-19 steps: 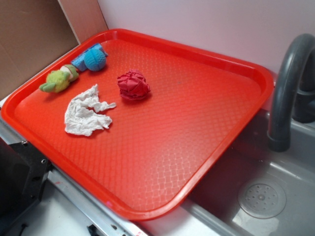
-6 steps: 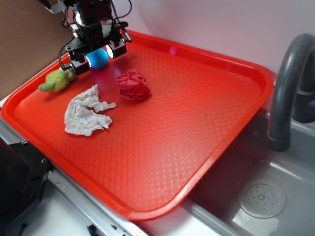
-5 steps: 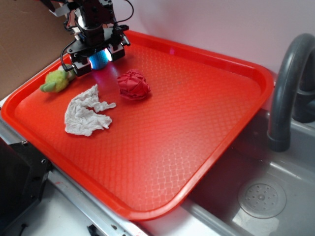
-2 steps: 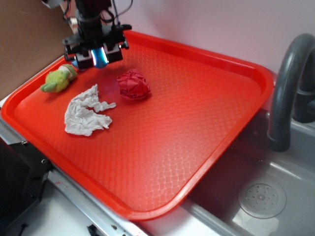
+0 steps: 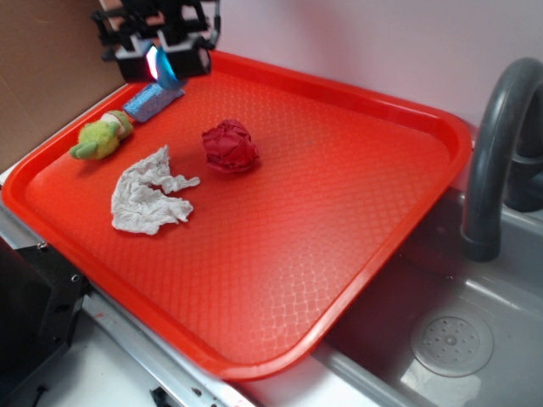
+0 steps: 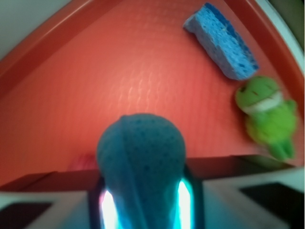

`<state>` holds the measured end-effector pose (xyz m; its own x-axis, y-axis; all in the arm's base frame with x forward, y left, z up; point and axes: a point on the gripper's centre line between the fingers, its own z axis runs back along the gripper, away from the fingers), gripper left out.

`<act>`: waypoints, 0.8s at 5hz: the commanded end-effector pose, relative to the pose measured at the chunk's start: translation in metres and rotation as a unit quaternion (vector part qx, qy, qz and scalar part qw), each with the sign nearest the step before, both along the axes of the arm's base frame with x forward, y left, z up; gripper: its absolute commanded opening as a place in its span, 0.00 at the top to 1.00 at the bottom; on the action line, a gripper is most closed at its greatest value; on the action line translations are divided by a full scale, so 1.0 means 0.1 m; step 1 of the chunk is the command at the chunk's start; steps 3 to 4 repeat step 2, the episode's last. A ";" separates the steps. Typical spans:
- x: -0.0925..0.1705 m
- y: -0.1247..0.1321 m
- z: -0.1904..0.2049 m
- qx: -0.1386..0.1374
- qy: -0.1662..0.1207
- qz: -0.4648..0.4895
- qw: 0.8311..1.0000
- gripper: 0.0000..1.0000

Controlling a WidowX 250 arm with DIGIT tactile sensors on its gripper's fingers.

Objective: Grab the blue ball.

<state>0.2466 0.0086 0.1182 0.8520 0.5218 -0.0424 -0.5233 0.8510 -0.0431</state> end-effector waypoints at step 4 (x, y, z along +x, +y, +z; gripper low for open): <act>-0.53 0.01 0.79 -0.010 -0.088 -0.067 0.994 1.00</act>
